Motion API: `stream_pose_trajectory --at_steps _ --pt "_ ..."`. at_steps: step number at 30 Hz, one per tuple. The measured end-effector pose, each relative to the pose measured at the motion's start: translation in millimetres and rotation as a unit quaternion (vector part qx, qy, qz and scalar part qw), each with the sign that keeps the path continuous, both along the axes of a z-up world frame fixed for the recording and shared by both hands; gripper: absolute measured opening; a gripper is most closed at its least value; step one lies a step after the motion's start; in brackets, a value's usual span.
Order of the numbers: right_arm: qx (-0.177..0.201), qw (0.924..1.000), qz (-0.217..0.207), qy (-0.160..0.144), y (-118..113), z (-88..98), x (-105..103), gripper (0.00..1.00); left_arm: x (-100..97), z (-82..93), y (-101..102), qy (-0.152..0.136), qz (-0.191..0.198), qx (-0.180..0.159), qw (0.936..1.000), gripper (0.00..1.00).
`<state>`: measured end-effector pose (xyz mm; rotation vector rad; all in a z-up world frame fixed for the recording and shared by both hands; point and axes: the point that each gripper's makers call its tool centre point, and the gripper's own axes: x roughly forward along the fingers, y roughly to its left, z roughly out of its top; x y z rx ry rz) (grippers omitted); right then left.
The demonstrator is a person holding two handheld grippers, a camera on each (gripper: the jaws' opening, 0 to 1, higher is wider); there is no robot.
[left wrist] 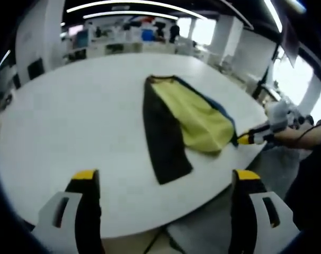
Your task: Fold the garment on the visible template until the final outline fits inside the template.
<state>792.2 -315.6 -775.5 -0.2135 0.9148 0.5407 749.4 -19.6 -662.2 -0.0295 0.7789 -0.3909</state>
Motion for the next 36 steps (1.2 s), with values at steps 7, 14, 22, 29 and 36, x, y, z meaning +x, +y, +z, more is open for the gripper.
stream_pose_trajectory --at_steps 7,14,22,29,36 --pt "-0.005 1.0 0.002 -0.003 -1.5 -1.1 -0.2 0.04 2.9 -2.0 -1.4 0.003 -0.003 -0.001 1.0 0.99" --pt "-0.005 1.0 0.002 -0.004 -3.5 0.4 1.0 0.02 5.6 -2.5 -3.6 0.003 -0.006 -0.003 1.0 0.99" --pt "0.005 0.9999 -0.006 -0.012 -14.9 16.5 2.1 0.02 7.1 -3.3 -3.6 0.004 -0.003 -0.007 1.0 0.99" --pt "0.003 0.9996 -0.012 -0.024 -33.8 34.2 9.7 0.02 8.6 -4.4 -6.4 0.004 -0.004 -0.009 0.9999 0.99" --pt "0.005 0.9993 -0.018 -0.032 -50.0 50.2 20.7 0.02 9.7 -4.6 -9.0 0.005 -0.005 -0.012 0.9999 0.99"
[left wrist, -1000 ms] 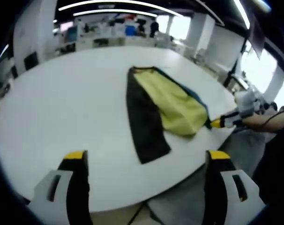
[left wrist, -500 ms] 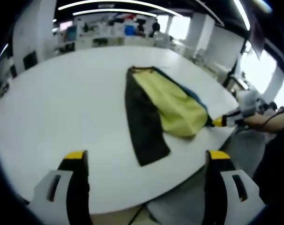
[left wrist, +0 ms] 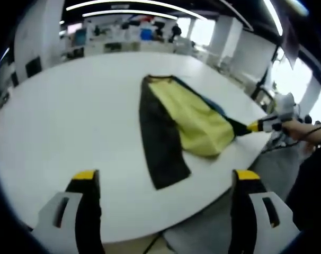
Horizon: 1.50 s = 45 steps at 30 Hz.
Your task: Fold the garment on the visible template until the final outline fits inside the template.
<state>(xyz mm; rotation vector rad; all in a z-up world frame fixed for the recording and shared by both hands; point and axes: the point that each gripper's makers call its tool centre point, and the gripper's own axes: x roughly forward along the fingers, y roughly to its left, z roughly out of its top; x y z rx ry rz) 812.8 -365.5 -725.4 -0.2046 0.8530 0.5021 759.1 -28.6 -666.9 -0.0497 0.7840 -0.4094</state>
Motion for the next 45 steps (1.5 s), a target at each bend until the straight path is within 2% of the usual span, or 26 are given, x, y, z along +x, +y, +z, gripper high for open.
stream_pose_trajectory --at_steps 3,8,13,20,29,32,38,45 --pt "-0.001 1.0 0.003 -0.001 -5.8 5.2 3.3 0.01 0.4 0.0 -0.1 0.0 0.001 0.0 1.0 0.99" --pt "0.014 0.9996 0.017 0.017 -11.1 13.4 5.6 0.01 2.6 1.0 -1.2 0.0 0.001 0.0 1.0 0.99" --pt "0.01 0.9987 0.042 0.028 -21.9 19.6 12.2 0.01 4.3 1.9 -4.8 -0.002 -0.002 0.0 1.0 0.99" --pt "-0.001 0.9984 0.051 0.025 -45.2 35.6 31.9 0.01 5.1 1.6 -6.8 0.0 -0.004 0.002 1.0 0.99" --pt "-0.02 0.9973 0.066 0.022 -73.0 52.0 58.0 0.01 8.7 2.1 -6.3 0.001 0.0 0.003 1.0 0.99" --pt "-0.051 0.9946 0.087 0.023 -83.2 52.4 63.8 0.01 9.9 1.4 -7.8 0.003 -0.002 0.005 1.0 0.99" --pt "-0.067 0.9933 0.091 0.024 -100.1 55.8 79.2 0.01 11.9 -0.2 -9.9 0.007 -0.004 0.006 0.9999 0.99" --pt "-0.091 0.9921 0.082 0.026 -131.7 52.5 103.0 0.01 17.2 0.7 -10.9 0.01 -0.005 0.009 0.9999 0.99"
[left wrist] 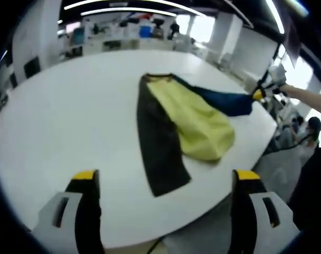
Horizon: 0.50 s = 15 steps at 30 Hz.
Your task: Fold the garment on the visible template until the final outline fits inside the template.
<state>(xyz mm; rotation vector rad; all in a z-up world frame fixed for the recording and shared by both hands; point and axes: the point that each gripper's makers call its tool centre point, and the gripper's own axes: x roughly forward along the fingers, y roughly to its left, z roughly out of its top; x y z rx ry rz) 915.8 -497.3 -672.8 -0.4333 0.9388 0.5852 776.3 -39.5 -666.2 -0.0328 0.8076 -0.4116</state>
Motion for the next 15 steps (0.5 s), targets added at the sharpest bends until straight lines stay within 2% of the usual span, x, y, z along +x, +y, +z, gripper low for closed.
stream_pose_trajectory --at_steps 15 --pt "-0.016 0.9986 -0.046 0.021 -50.8 -22.8 27.5 0.01 10.0 -3.1 -9.0 0.008 -0.002 0.004 1.0 0.99"
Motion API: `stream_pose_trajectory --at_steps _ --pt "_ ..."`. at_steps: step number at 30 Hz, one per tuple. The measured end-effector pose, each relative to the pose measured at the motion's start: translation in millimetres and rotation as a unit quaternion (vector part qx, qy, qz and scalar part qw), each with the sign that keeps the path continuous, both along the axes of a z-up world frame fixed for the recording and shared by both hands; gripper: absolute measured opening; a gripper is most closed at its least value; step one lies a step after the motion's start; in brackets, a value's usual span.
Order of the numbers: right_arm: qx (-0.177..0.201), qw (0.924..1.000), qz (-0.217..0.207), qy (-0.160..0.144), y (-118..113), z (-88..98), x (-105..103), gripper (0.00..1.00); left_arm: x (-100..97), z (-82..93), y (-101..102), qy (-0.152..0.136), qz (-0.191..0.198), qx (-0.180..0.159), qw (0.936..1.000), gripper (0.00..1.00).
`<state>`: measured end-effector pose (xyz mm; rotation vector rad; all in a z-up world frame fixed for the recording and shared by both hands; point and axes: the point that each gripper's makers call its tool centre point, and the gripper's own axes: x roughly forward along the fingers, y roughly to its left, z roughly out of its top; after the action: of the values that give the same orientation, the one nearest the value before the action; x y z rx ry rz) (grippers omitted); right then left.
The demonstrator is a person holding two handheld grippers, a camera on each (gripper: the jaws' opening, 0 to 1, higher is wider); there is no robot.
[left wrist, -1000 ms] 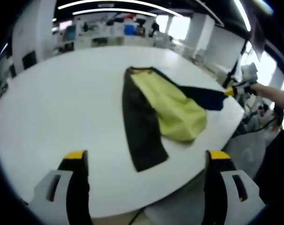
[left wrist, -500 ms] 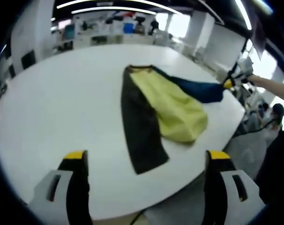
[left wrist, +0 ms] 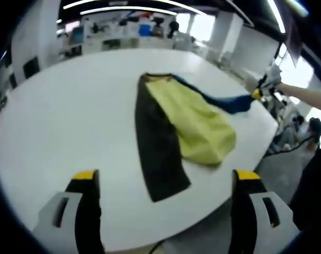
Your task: Fold the garment on the visible template until the final outline fits inside the template.
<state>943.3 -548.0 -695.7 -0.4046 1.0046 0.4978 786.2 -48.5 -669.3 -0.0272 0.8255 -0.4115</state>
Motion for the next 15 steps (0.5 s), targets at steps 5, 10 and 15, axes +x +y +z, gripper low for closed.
stream_pose_trajectory --at_steps 5,10,15 --pt "-0.003 0.9997 -0.02 0.01 -16.7 -8.5 3.7 0.01 -0.1 -2.4 0.0 0.005 0.001 0.003 1.0 0.99" --pt "-0.007 0.9987 -0.046 0.019 -37.1 -17.7 8.6 0.01 1.5 -3.1 -1.0 0.008 0.002 0.006 0.9999 0.99" --pt "0.0 0.9976 -0.065 0.022 -49.6 -23.1 15.8 0.01 2.0 -4.2 -3.3 0.011 0.002 0.009 0.9999 0.99"
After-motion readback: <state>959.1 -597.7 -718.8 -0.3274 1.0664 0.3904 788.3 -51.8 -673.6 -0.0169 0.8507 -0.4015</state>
